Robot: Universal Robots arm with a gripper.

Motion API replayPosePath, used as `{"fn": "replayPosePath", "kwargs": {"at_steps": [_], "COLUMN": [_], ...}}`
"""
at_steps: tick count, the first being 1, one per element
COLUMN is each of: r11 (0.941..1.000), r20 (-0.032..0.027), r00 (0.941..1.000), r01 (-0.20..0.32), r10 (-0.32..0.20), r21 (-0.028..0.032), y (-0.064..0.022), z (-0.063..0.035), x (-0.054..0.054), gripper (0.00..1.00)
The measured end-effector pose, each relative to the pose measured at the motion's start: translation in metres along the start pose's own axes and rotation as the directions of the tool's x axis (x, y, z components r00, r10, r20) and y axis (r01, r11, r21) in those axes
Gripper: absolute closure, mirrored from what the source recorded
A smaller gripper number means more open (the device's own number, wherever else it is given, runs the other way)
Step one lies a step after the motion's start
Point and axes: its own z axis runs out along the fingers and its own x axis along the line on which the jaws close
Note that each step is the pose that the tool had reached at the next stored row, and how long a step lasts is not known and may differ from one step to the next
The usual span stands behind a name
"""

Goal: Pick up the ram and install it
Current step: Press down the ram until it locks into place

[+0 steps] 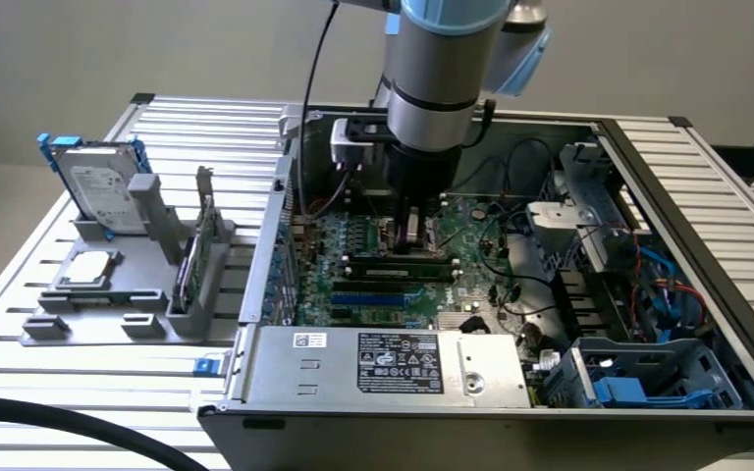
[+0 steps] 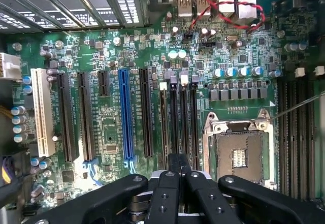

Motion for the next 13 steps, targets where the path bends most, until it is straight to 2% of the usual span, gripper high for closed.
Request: {"fn": "replayPosePath", "kwargs": {"at_steps": [5,13], "r11": [1.0,1.0], "r20": [-0.0006,-0.0008], "r00": [1.0,1.0], "r01": [0.0,0.0], "r10": [0.0,0.0], "r21": [-0.0028,-0.0029], "y": [0.0006,0.0006], "z": [-0.016,-0.0175], "x": [-0.001,-0.001], "gripper": [0.89,0.89]}}
